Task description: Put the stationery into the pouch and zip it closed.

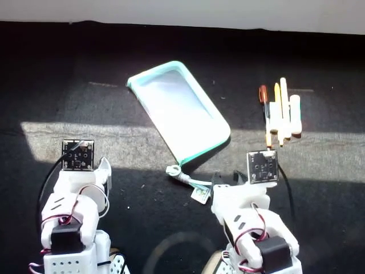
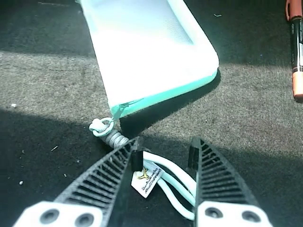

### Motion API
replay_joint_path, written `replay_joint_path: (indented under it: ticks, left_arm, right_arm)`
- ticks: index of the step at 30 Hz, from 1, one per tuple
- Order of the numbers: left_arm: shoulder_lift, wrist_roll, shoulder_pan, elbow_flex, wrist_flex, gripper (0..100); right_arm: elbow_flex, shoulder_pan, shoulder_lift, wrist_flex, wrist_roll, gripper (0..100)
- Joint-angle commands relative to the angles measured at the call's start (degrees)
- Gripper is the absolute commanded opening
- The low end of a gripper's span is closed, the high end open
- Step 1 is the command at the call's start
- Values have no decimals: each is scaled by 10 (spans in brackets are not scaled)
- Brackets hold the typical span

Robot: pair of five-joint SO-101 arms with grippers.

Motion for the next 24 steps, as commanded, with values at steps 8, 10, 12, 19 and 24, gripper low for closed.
replay_joint_path:
  ticks: [8, 10, 12, 19, 24]
  left_arm:
    - [7, 11, -7, -35, 37, 161]
    - [20, 11, -7, -55, 71, 162]
    - [62, 11, -7, -87, 97, 162]
    - [371, 10, -73, -271, 113, 162]
    - [538, 9, -79, -347, 114, 158]
  right_arm:
    - [-194, -132, 360, -22, -2, 260]
    - [-218, -147, 454, -23, 16, 289]
    - [-236, -155, 541, -31, 93, 289]
    - [-345, -156, 756, -64, 165, 289]
    - [-458, -169, 879, -49, 133, 289]
